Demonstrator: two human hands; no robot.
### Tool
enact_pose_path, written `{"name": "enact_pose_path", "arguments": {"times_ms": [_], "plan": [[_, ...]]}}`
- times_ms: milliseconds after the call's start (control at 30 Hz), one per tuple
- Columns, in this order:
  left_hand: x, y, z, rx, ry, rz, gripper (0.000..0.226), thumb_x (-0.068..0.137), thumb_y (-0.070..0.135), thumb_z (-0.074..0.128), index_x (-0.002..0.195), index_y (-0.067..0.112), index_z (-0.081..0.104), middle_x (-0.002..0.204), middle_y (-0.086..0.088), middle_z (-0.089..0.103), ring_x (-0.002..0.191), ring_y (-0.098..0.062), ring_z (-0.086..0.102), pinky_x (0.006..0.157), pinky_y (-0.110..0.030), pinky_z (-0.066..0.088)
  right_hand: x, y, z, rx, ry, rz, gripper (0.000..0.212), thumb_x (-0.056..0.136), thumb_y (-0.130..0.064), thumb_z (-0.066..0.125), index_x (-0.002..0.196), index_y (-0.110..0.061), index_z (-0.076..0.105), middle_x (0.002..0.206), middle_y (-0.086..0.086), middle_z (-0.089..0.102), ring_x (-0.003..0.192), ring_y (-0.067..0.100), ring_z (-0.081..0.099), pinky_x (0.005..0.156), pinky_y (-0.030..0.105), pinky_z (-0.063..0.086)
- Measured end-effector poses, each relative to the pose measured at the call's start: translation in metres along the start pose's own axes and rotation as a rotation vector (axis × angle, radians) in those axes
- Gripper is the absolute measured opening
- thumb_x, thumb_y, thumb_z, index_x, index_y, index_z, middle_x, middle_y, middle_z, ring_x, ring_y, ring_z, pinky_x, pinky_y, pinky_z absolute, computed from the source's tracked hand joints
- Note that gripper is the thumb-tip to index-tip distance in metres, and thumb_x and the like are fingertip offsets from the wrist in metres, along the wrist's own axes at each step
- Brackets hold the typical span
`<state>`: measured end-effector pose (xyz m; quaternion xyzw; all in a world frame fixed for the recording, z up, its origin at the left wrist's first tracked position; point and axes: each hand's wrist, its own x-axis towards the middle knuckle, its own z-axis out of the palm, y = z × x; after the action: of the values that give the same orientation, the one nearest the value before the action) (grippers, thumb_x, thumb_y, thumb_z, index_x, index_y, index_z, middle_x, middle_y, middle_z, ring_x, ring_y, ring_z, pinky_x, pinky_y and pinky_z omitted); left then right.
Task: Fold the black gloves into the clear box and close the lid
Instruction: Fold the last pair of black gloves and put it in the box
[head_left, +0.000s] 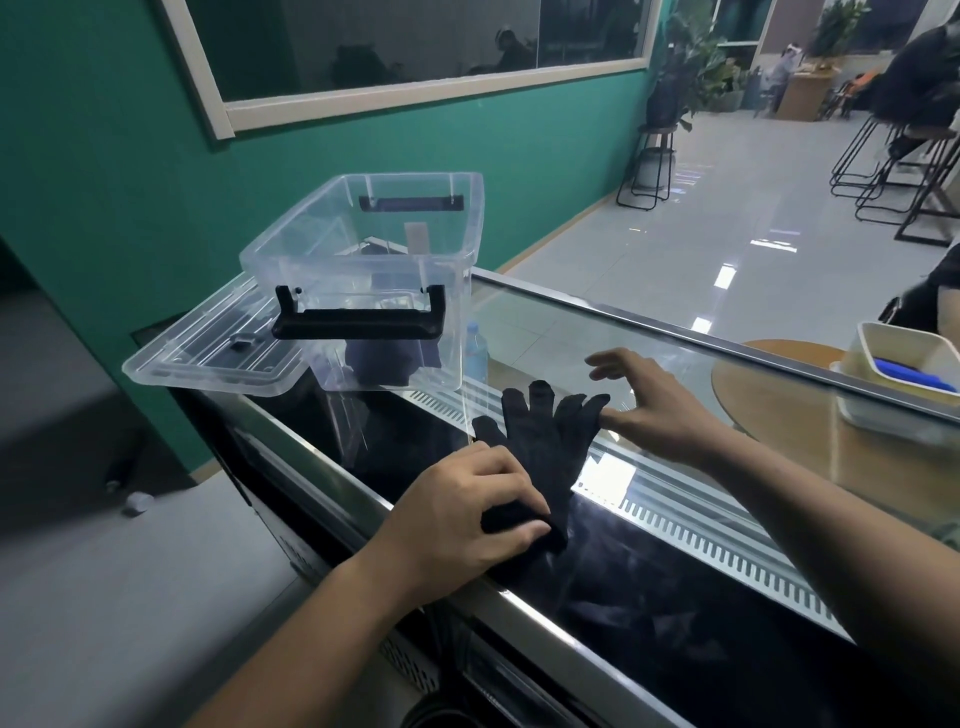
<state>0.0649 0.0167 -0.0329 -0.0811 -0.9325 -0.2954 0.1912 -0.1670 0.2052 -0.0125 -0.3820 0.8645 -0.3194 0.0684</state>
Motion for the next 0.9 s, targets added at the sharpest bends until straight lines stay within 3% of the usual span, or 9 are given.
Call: {"name": "enact_pose_path", "arguments": {"times_ms": [67,133,200,267,367,467,567,800,900], "plan": [[-0.001,0.0,-0.001,-0.004,-0.014,-0.014,0.017,0.093,0.044,0.083,0.105,0.033,0.082,0.104,0.02,0.066,0.103,-0.011,0.065,0.091,-0.03,0.055,0.001,0.001,0.001,-0.004,0.002,-0.008,0.08,0.074,-0.063,0.061,0.147,-0.03,0.052,0.134,-0.009,0.064,0.127,0.011,0.052,0.104,0.04,0.044],[-0.001,0.0,-0.001,-0.003,-0.022,-0.027,0.019,0.091,0.045,0.084,0.106,0.034,0.082,0.105,0.021,0.065,0.103,-0.012,0.065,0.092,-0.029,0.054,0.004,0.007,0.003,0.011,0.02,-0.011,0.064,0.088,-0.044,0.072,0.146,-0.027,0.053,0.135,-0.006,0.065,0.126,0.013,0.054,0.1,0.035,0.044],[-0.001,0.001,-0.002,-0.008,-0.026,-0.035,0.019,0.091,0.044,0.084,0.107,0.034,0.083,0.105,0.02,0.065,0.104,-0.012,0.066,0.094,-0.027,0.053,0.007,0.014,0.006,0.024,0.094,-0.026,0.046,0.1,-0.023,0.069,0.144,-0.025,0.056,0.135,-0.003,0.067,0.124,0.013,0.058,0.103,0.035,0.047],[-0.002,0.002,-0.003,-0.008,-0.024,-0.039,0.018,0.092,0.044,0.084,0.107,0.033,0.083,0.106,0.02,0.065,0.105,-0.009,0.066,0.098,-0.024,0.051,0.009,0.016,0.008,0.037,0.193,-0.031,0.035,0.107,-0.017,0.06,0.141,-0.023,0.06,0.134,-0.001,0.069,0.12,0.013,0.061,0.107,0.04,0.052],[-0.002,0.004,-0.003,-0.009,-0.024,-0.057,0.018,0.091,0.044,0.084,0.107,0.034,0.082,0.106,0.02,0.065,0.106,-0.008,0.066,0.101,-0.021,0.049,0.007,0.009,0.008,0.048,0.27,-0.07,0.031,0.111,-0.033,0.055,0.138,-0.021,0.064,0.135,0.0,0.067,0.119,0.012,0.061,0.107,0.041,0.052],[-0.001,0.005,-0.004,-0.025,-0.032,-0.084,0.018,0.091,0.045,0.084,0.106,0.036,0.082,0.107,0.019,0.065,0.108,-0.008,0.066,0.105,-0.019,0.044,0.002,-0.001,0.012,-0.046,0.182,-0.113,0.054,0.101,-0.06,0.06,0.143,-0.027,0.06,0.141,-0.003,0.062,0.129,0.015,0.056,0.11,0.042,0.046],[-0.001,0.005,-0.005,-0.03,-0.043,-0.1,0.018,0.09,0.044,0.084,0.106,0.036,0.082,0.107,0.019,0.064,0.108,-0.008,0.065,0.102,-0.019,0.046,0.002,-0.007,0.021,-0.207,0.091,-0.081,0.075,0.091,-0.074,0.061,0.151,-0.029,0.053,0.149,-0.002,0.057,0.138,0.022,0.049,0.117,0.046,0.038],[0.0,0.005,-0.006,-0.072,-0.046,-0.127,0.017,0.089,0.042,0.086,0.104,0.035,0.082,0.108,0.018,0.065,0.11,-0.009,0.066,0.109,-0.025,0.046,0.006,-0.002,0.021,-0.222,0.102,-0.005,0.063,0.101,-0.053,0.066,0.154,-0.024,0.048,0.152,0.004,0.056,0.143,0.028,0.048,0.119,0.048,0.034],[0.0,0.005,-0.006,-0.095,-0.045,-0.132,0.019,0.087,0.039,0.088,0.105,0.034,0.082,0.107,0.018,0.066,0.108,-0.011,0.068,0.1,-0.03,0.053,0.005,-0.001,0.022,-0.188,0.167,-0.03,0.049,0.105,-0.037,0.065,0.15,-0.022,0.053,0.148,0.005,0.059,0.14,0.029,0.051,0.118,0.049,0.039]]}}
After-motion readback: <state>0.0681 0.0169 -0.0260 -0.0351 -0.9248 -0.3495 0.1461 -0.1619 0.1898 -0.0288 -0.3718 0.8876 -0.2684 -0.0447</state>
